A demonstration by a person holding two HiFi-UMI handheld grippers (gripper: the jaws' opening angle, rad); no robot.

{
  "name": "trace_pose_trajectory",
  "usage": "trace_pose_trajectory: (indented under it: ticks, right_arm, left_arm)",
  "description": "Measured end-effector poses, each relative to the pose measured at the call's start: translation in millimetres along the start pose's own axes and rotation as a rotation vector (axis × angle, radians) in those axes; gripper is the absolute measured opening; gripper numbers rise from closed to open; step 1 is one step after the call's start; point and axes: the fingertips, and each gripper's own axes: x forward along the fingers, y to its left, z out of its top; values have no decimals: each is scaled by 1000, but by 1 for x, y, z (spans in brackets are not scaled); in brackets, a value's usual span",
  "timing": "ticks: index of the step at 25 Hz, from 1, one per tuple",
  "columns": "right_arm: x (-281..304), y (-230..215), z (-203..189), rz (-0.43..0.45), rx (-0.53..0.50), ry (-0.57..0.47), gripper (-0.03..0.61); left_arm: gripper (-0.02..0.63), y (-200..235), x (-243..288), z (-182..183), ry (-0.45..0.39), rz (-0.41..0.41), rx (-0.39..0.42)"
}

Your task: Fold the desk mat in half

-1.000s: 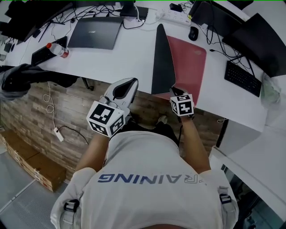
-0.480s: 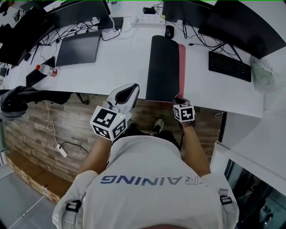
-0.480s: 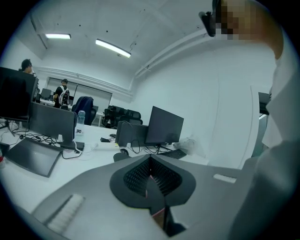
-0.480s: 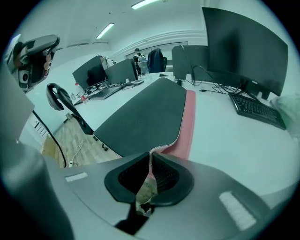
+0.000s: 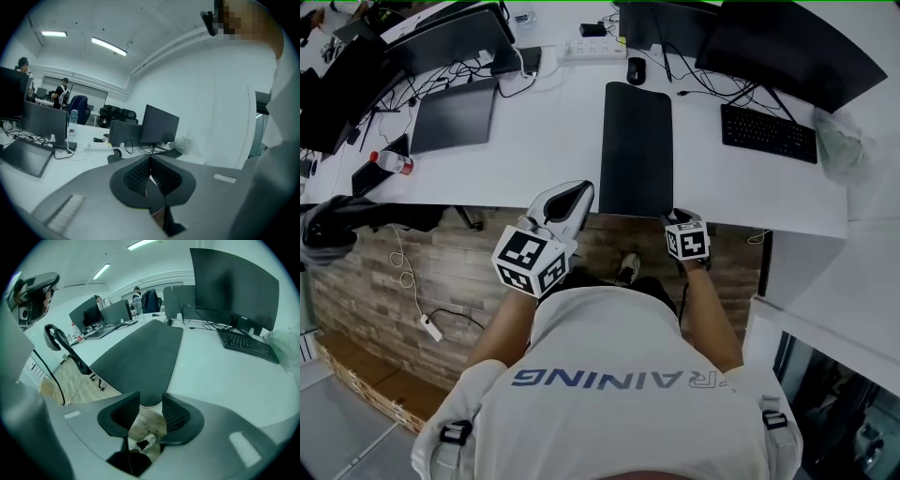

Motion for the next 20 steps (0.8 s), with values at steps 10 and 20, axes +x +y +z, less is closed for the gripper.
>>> trace_pose_trajectory:
  ticks: [10,20]
  right_arm:
    - [-66,-6,99,-44,56,-299,143]
    - [-200,32,238,-46,20,-764,14]
  left_arm:
    - [-1,21,-15,36,-82,13,36]
    - [0,59,-45,93,-192,70,77]
